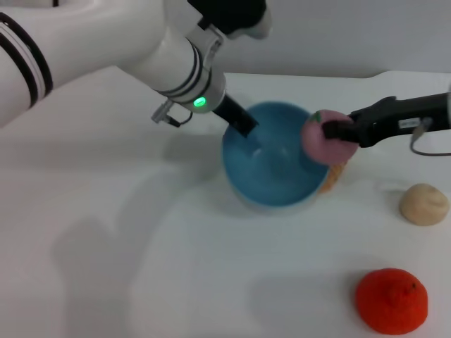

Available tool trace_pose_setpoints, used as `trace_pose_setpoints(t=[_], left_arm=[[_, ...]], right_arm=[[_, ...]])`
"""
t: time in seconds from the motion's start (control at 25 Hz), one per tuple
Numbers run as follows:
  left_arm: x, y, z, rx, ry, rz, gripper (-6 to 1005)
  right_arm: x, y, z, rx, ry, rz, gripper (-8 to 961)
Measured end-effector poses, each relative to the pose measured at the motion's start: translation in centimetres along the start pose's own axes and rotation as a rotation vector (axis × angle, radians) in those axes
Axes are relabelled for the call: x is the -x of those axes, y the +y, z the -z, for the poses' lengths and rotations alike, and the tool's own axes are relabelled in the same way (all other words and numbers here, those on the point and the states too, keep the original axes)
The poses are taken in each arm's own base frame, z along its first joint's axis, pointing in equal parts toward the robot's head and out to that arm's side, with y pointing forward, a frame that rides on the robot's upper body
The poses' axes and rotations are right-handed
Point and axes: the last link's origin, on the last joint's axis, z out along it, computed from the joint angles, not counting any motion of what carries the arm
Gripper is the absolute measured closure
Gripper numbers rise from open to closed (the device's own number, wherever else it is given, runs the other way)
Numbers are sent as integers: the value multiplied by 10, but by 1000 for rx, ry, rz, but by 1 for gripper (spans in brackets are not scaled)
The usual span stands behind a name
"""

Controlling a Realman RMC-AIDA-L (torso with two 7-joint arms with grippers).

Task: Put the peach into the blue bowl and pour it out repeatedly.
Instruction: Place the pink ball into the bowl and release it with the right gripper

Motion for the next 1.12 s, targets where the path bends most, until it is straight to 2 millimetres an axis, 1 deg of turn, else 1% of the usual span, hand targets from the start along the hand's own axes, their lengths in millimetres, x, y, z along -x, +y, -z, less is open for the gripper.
trace_pose_setpoints(t=[0.04, 0.2, 0.36, 0.64, 0.8, 0.84, 0.88, 1.0, 1.12], left_arm=[[0, 2, 0, 2, -11, -7, 1001], [-1, 9, -1, 16, -34, -23, 1001], [-1, 11, -1, 20, -37, -21, 999], [1, 10, -2, 19, -39, -19, 1000], [3, 11, -1, 25, -55, -18, 1000], [3, 11, -1, 27, -60, -18, 1000], [5, 12, -1, 31, -70, -17, 1000], [8, 13, -1, 40, -92, -17, 1001], [9, 14, -1, 44, -100, -18, 1001]], right_arm=[[0, 0, 0, 0, 0, 0, 902], [6, 1, -14, -10, 11, 17, 898], [9, 3, -20, -4, 8, 12, 895], [2, 11, -33, 21, 73, 70, 888], [0, 11, -34, 15, 58, 57, 725], [2, 10, -30, 18, 14, 38, 684], [2, 10, -30, 18, 14, 38, 644], [5, 8, -20, 7, -50, 26, 525], [3, 6, -14, -6, -68, 25, 410]])
